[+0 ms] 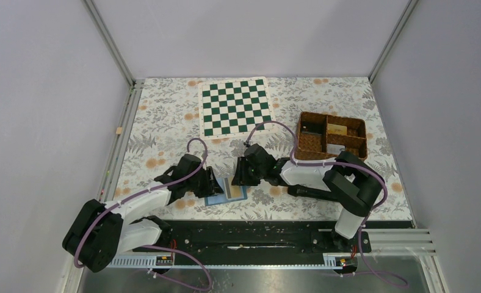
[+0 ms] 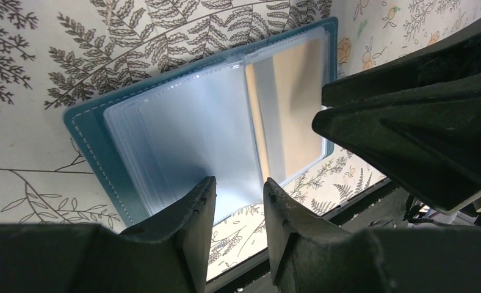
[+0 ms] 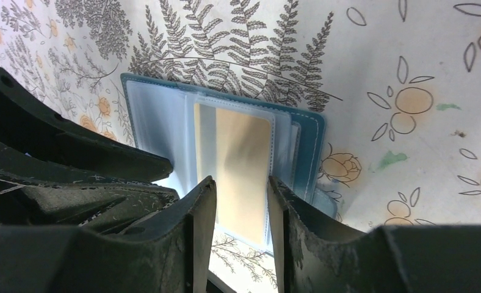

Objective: Take the credit cards out of the card holder
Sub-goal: Remove the credit card from the card holder.

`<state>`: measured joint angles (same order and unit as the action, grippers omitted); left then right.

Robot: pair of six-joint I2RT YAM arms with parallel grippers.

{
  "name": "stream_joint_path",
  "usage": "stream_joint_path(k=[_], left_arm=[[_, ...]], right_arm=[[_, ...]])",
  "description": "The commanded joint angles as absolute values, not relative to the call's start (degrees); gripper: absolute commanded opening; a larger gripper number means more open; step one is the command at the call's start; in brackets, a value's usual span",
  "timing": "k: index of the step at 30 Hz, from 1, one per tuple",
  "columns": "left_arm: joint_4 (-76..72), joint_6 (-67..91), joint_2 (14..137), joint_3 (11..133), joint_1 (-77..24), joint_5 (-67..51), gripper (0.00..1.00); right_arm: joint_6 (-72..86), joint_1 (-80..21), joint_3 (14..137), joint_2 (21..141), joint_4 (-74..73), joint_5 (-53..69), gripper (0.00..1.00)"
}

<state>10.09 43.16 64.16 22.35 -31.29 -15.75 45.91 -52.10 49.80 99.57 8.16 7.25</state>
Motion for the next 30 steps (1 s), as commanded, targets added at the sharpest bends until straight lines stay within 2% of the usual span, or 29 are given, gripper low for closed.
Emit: stream_joint_path(k=[1,19,30], left_arm=[[8.18,43.0,65.38,21.38,-31.06,-16.48,0.35],[8.76,42.8,65.45,21.8,-31.11,-16.15,0.34],[9.22,43.15,63.71,21.28,-31.09,-16.0,0.34]], right_arm=[[48.49,-51.83,49.42,100.73,12.04,11.04,0.43],[58.98,-50.54,42.69,98.79,30.76,20.75,0.4],[61.7,-50.46,41.49,100.15,37.31,24.08,0.33]])
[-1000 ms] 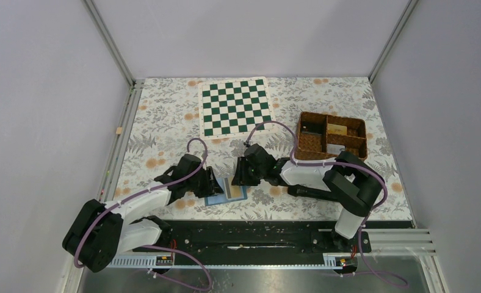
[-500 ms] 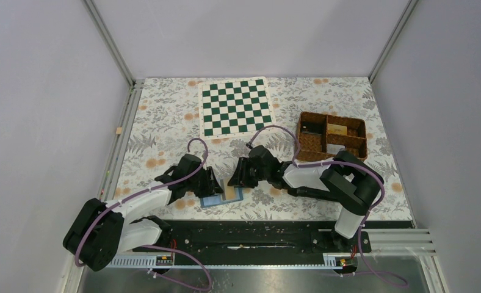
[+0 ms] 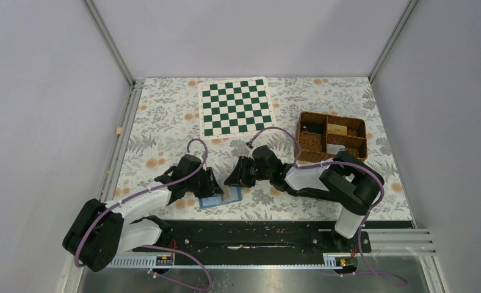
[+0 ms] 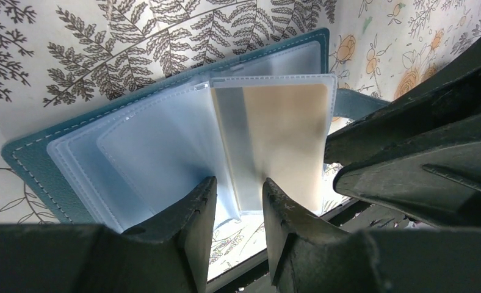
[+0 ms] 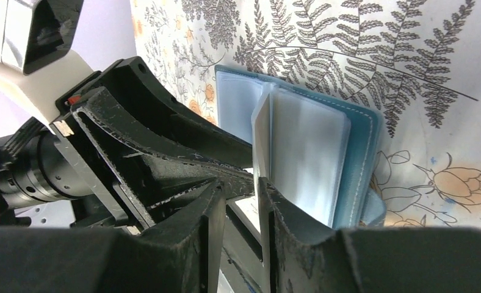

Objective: Take the credit cards out of the card holder
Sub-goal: Remove the credit card from the card holder.

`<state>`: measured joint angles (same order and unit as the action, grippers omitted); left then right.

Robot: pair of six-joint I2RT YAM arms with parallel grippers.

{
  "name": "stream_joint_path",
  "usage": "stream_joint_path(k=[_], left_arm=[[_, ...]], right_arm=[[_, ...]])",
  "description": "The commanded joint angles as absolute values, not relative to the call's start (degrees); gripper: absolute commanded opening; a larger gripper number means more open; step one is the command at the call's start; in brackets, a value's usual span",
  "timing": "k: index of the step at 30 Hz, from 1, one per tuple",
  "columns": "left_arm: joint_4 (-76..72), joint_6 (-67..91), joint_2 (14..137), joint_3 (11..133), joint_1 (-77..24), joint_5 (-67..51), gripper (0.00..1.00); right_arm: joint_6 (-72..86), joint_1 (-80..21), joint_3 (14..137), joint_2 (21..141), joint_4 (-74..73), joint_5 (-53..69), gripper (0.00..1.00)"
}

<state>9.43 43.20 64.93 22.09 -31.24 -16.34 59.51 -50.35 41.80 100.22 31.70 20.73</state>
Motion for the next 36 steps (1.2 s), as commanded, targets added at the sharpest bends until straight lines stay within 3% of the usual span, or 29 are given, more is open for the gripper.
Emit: stream_joint_path(k=[1,22,36], left_arm=[[9.41,43.15,63.27,21.27,-31.11,-15.85,0.34],[16.66,46.28,55.75,22.63,-30.01,-10.17,0.35],[22.13,46.63,50.31,25.26,-22.5,-10.34,0.53]], right_arm=[[61.99,-50.45,41.5,100.52,37.75,24.27,0.32],[63.5,-50.57,42.12,101.87,39.34,26.78,0.36],[61.34,-54.53,46.56,101.95,34.26,25.41,0.41]])
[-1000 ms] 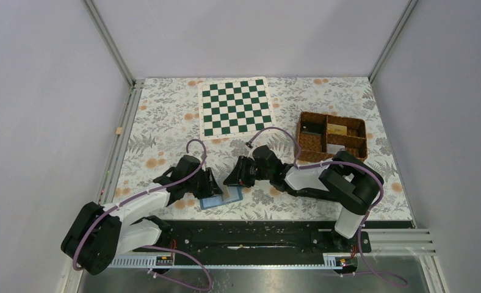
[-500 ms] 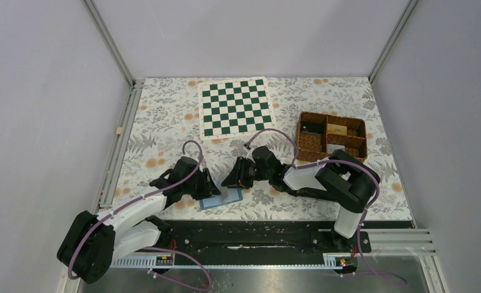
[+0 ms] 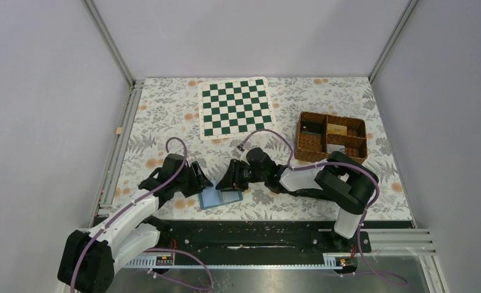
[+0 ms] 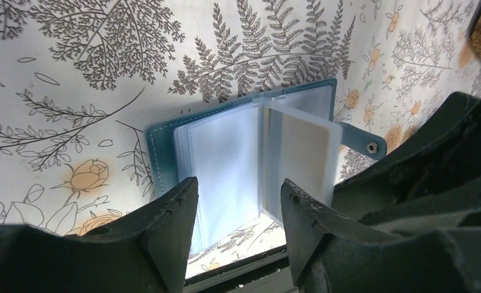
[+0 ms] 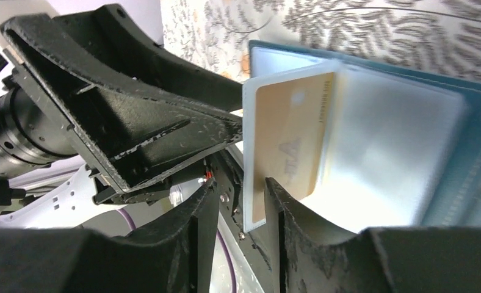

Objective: Take the credit cards out of the card holder
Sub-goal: Remove the credit card from the card holder.

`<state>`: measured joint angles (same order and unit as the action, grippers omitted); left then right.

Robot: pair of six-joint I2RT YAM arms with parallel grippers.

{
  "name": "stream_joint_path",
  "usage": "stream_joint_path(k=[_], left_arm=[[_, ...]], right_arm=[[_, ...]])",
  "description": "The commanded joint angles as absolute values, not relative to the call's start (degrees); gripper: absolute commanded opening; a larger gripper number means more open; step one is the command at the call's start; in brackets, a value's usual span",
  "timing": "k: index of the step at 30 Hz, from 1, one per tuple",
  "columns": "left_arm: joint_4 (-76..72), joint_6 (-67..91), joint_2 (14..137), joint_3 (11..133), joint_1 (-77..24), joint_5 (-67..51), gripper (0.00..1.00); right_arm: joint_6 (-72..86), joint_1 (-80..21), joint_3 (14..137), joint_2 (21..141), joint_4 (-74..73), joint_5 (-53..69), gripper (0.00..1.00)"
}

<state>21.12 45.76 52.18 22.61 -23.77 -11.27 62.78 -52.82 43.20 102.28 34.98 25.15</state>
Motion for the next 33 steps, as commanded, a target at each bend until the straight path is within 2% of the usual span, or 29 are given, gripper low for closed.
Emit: stream_joint_path(k=[1,5,11,17,22,27,33], left_arm=[[22.48,46.57,49.64,25.31,-22.27,-9.64,0.54],[23.47,46.33,47.34,25.07,-21.48,-8.36,0.58],[23.31,45.8,47.68,24.64,-21.48,-8.74,0.59],[23.29,45.37,47.76,24.75,-21.47,-8.32,0.54],[26.0,44.94,43.4,27.03,-21.49,-4.35,0.53],[25.54,43.99,42.25,28.01,-21.56,-7.28,0.53],[21.2,44.51,44.94,25.17,-21.61,-11.2,0.43]], right_arm=[[60.99,-54.75,46.89,101.91,33.69,25.19,0.41],[59.57,-55.19,47.38,101.67,30.98,24.35,0.46],[57.27,-55.18,47.69,101.26,27.26,22.4,0.45],[55.31,-55.2,48.69,101.66,24.3,20.55,0.42],[53.42,-55.64,50.53,103.22,19.91,18.78,0.44],[50.56,-56.27,52.4,103.36,12.54,14.52,0.45],[49.52,-56.3,52.8,101.92,11.33,14.28,0.44]])
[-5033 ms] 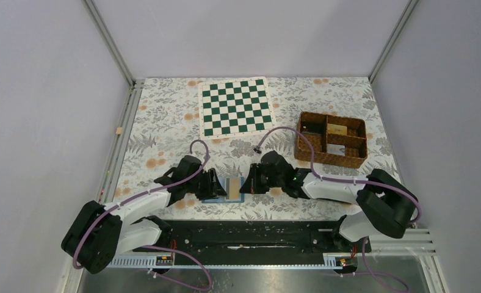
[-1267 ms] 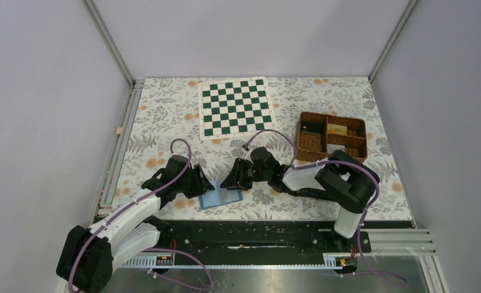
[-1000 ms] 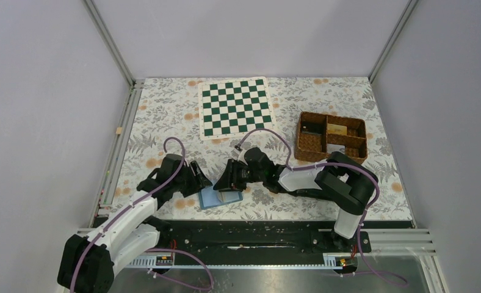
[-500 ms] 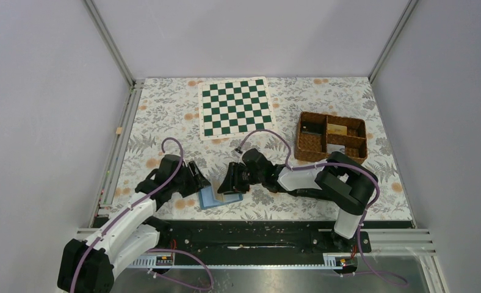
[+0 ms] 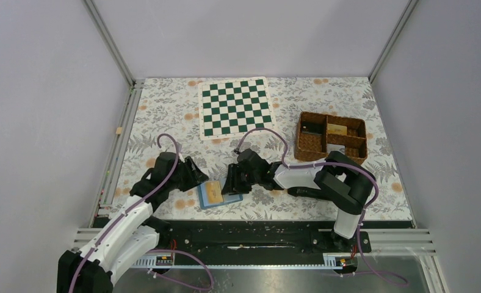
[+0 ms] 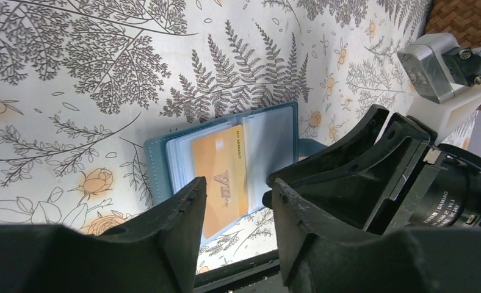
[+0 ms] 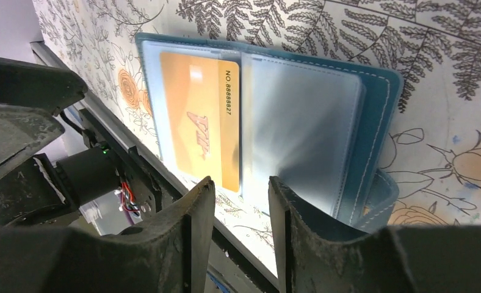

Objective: Take the credit cards out of the card holder
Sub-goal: Remove the credit card from the card holder.

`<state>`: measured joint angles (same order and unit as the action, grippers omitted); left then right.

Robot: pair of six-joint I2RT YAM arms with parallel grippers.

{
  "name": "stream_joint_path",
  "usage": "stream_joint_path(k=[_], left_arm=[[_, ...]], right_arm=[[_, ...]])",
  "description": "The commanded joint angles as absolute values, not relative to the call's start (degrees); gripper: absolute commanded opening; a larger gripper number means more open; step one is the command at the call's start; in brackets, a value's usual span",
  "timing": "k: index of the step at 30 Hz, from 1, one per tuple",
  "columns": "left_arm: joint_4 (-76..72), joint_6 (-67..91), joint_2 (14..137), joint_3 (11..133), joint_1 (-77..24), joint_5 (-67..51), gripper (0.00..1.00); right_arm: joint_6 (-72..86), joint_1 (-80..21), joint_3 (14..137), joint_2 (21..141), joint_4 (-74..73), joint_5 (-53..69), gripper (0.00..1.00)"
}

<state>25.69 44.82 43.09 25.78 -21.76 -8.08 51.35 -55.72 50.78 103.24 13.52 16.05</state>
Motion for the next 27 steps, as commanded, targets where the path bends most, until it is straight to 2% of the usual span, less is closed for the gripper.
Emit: stream_joint_path(k=[1,9,27], left_arm=[[20.34,44.93,46.2,24.49,-21.62,-11.88,0.42],[15.45,46.13,51.94,20.14,-21.61,-13.17,0.3],[14.6,45.81,54.66,17.89,-21.6,-11.23,0.29]], right_arm=[[49.89,-56.27,52.63,101.58,12.3,14.86,0.44],[55.24,-56.26,51.86,104.56,22.21,20.25,0.42],[53.93,-56.31,52.08,107.5,18.53,16.2,0.42]])
